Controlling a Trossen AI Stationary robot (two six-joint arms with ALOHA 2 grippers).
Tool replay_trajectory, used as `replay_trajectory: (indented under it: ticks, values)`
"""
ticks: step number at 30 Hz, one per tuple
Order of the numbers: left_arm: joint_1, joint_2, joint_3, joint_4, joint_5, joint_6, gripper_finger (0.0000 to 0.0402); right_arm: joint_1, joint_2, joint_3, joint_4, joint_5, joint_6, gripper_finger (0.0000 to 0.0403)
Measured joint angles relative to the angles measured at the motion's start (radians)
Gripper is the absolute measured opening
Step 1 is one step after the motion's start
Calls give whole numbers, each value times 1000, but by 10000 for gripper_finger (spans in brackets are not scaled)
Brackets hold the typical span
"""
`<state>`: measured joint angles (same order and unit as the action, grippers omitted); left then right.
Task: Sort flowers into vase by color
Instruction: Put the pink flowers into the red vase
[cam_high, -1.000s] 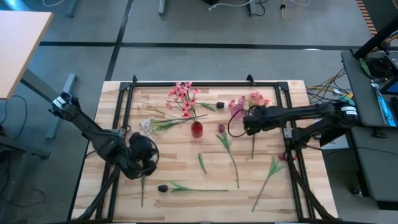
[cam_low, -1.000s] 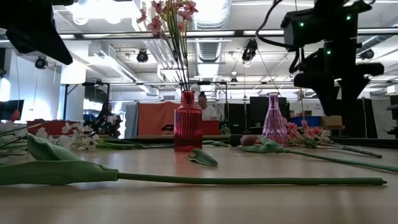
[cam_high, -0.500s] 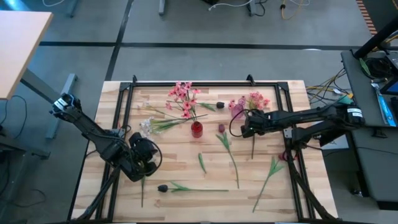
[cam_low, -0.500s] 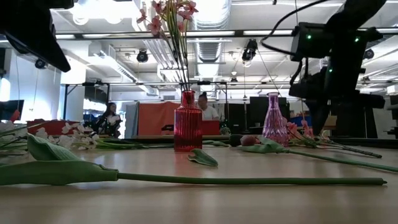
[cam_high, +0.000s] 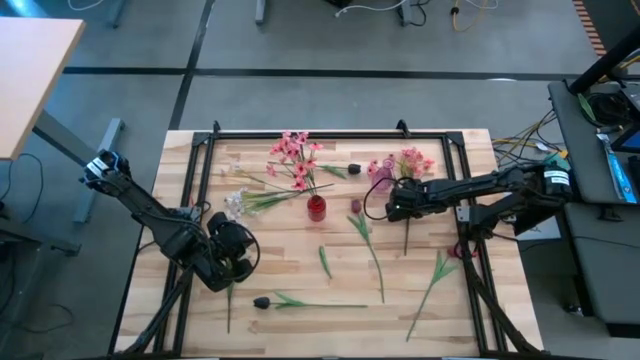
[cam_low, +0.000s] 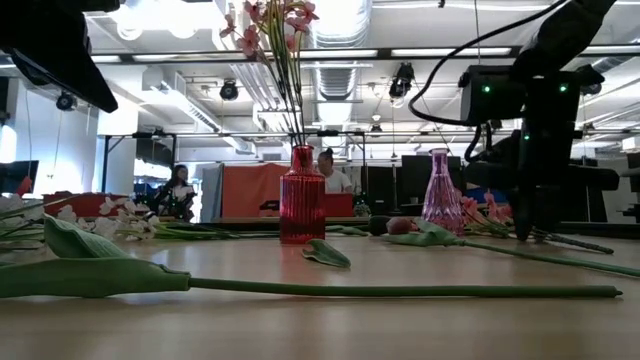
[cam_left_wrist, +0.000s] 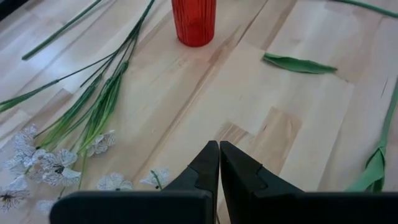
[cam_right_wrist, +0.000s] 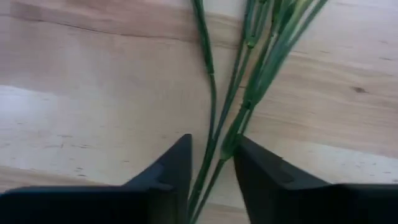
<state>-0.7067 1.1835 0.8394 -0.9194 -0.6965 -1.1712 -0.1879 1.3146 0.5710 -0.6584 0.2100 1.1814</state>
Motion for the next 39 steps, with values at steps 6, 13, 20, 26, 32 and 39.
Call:
replay_trajectory:
  ticks: [6, 13, 20, 26, 32, 39]
  values:
    - [0, 0, 0, 2, -1, -16, 0, 0, -58, -7, -44, -1, 1, 15]
    - [0, 0, 0, 9, -1, -20, 0, 14, -189, 43, -242, 91, 54, 13]
    - [0, 0, 0, 23, -2, -21, 0, 75, -333, 203, -406, 302, 64, 13]
    - [0, 0, 0, 33, -2, -21, 0, 170, -379, 338, -423, 491, 1, 13]
    - [0, 0, 0, 56, -29, -17, 0, 295, -356, 478, -398, 649, -93, 13]
    - [-25, -3, 0, 215, -29, 151, 0, 494, -348, 465, -37, 814, -385, 12]
